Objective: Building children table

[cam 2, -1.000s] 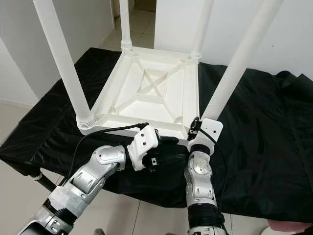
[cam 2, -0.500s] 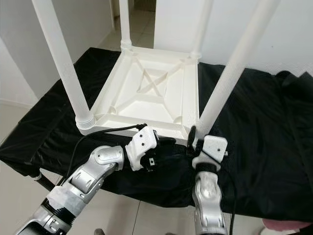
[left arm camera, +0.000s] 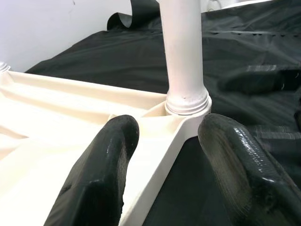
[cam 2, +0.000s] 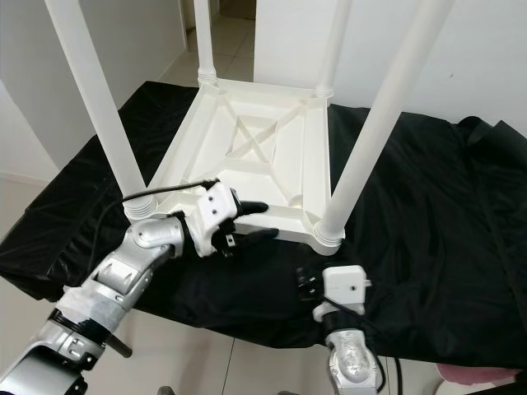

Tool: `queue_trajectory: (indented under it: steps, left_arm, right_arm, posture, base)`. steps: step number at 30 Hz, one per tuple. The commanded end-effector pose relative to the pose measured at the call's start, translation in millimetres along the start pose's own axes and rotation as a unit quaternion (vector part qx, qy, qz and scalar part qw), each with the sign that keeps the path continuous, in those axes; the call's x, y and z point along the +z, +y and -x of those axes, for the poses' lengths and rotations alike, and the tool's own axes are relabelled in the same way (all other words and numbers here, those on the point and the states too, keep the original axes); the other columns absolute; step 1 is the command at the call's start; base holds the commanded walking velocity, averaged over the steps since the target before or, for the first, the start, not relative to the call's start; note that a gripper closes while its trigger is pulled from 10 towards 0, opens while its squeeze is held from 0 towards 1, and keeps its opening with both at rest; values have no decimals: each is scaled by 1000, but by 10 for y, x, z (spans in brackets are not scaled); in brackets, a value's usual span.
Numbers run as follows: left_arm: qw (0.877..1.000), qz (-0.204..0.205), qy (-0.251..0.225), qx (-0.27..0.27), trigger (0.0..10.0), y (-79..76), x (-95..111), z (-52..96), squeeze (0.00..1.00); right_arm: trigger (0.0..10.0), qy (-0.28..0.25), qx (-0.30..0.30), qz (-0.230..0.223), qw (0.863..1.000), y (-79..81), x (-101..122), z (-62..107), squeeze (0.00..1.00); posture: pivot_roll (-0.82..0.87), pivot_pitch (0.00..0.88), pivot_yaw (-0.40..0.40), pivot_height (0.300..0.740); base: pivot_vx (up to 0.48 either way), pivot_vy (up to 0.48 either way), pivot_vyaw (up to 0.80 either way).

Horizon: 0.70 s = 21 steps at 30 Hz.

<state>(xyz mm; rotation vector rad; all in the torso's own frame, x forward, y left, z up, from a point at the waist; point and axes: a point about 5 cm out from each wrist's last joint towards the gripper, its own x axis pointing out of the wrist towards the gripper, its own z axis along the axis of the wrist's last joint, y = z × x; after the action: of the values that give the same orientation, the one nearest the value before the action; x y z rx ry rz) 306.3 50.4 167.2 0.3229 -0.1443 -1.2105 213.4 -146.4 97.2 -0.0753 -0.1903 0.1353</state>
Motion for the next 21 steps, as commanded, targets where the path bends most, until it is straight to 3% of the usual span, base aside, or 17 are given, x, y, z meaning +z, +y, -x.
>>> queue_trajectory:
  steps: [1, 7, 9, 13, 16, 21]
  left_arm:
    - [1000, -5, 4, 1, 10000, 43, -17, 19, 0]
    - [1000, -21, 18, 10, 10000, 113, -47, 59, 0]
    - [998, -33, 42, 14, 10000, 134, -131, 95, 0]
    - [997, -45, 68, 11, 10000, 134, -219, 126, 0]
    - [993, -64, 101, 13, 10000, 139, -337, 175, 0]
    - [988, -85, 126, 11, 10000, 141, -426, 212, 0]
  right_arm:
    - [10000, 12, 26, -24, 999, 37, -22, -21, 0]
    - [10000, -1, 61, -35, 998, 100, 49, -144, 0]
    - [10000, -16, 66, -42, 997, 127, 114, -291, 0]
    - [10000, -27, 65, -49, 996, 136, 168, -393, 0]
    - [10000, -40, 47, -63, 996, 90, 222, -499, 0]
    - [10000, -40, 29, -84, 995, 9, 229, -532, 0]
  posture:
    - [-102, 0, -4, 740]
    - [-99, 0, 2, 740]
    - [-97, 0, -1, 740]
    - [-94, 0, -3, 740]
    - [-89, 0, -11, 740]
    - [-85, 0, -20, 740]
  base:
    - [0, 0, 0]
    - [0, 0, 0]
    - [0, 0, 0]
    - [0, 0, 0]
    - [0, 0, 0]
    - [0, 0, 0]
